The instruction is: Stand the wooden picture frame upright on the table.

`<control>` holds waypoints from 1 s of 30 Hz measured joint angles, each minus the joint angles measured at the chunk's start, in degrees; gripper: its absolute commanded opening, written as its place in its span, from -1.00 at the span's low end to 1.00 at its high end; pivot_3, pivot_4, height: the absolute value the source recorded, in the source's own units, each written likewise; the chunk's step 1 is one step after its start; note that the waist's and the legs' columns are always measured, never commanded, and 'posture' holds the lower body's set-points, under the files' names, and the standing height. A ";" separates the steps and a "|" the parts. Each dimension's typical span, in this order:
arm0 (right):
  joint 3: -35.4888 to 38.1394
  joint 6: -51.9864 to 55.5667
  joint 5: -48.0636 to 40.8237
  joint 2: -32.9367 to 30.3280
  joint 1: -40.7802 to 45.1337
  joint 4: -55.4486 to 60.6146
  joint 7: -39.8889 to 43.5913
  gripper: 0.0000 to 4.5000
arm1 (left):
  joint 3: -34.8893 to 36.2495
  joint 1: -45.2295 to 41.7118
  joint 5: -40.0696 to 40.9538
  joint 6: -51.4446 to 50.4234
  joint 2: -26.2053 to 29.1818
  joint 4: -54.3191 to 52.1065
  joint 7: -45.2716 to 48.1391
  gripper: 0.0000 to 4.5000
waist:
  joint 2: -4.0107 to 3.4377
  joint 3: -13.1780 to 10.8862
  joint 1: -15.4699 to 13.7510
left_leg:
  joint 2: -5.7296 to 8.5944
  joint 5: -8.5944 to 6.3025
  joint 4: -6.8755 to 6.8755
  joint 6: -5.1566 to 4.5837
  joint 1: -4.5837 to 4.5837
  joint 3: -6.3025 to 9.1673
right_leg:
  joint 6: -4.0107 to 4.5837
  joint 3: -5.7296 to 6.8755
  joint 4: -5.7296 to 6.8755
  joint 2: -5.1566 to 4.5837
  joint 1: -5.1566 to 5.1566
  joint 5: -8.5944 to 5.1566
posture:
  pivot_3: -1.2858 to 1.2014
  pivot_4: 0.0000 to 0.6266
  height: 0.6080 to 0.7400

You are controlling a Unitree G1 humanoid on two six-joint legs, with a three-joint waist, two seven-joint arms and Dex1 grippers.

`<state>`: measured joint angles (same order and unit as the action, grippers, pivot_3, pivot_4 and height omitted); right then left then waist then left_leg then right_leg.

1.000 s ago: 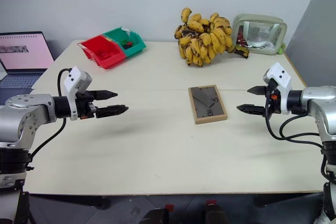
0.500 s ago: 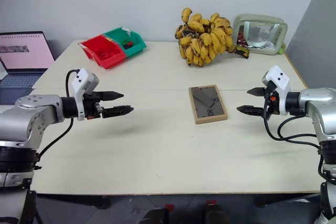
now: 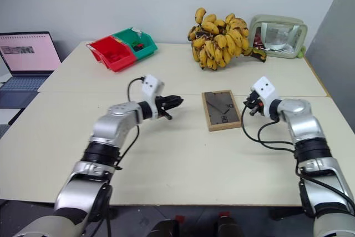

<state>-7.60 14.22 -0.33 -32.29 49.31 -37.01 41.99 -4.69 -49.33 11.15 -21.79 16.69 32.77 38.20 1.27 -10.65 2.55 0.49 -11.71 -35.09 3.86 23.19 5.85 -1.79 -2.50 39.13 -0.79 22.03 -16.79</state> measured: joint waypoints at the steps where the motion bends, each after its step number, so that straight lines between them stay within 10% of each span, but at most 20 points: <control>1: -0.39 -1.01 0.95 0.76 0.94 -2.49 -1.11 -1.00 | -0.54 -0.71 -0.84 1.08 -1.07 2.14 -0.56 -0.98 | 0.00 0.00 0.06 | 0.00 0.00 0.00 0.00 0.01 0.00 | 0.00 0.00 0.00 0.00 0.02 0.00 | 0.03 -0.52 1.00; 19: -0.01 -11.01 5.71 11.90 8.44 -23.83 -7.21 -1.00 | -3.87 -5.98 -9.53 6.52 -7.09 18.81 -1.20 -0.98 | -0.01 0.00 1.46 | 0.00 0.01 0.00 0.01 -0.04 -0.03 | 0.00 -0.04 0.29 0.01 0.10 0.00 | 0.03 -0.52 1.00; 30: -1.77 3.05 3.70 16.80 -4.24 3.79 -0.86 -1.00 | -4.91 12.39 -8.26 -15.66 6.02 -18.82 6.58 -0.98 | -0.06 0.03 3.62 | -0.16 0.01 0.05 0.01 -0.27 -0.04 | 0.12 -0.20 0.82 0.21 0.21 -0.09 | 0.03 -0.52 1.00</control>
<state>-9.38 17.26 3.37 -15.49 45.07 -33.22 41.14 -9.60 -36.93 2.89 -37.46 22.70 13.95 44.78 1.21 -10.62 6.17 0.32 -11.70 -35.04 3.87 22.92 5.81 -1.67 -2.70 39.94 -0.58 22.24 -16.88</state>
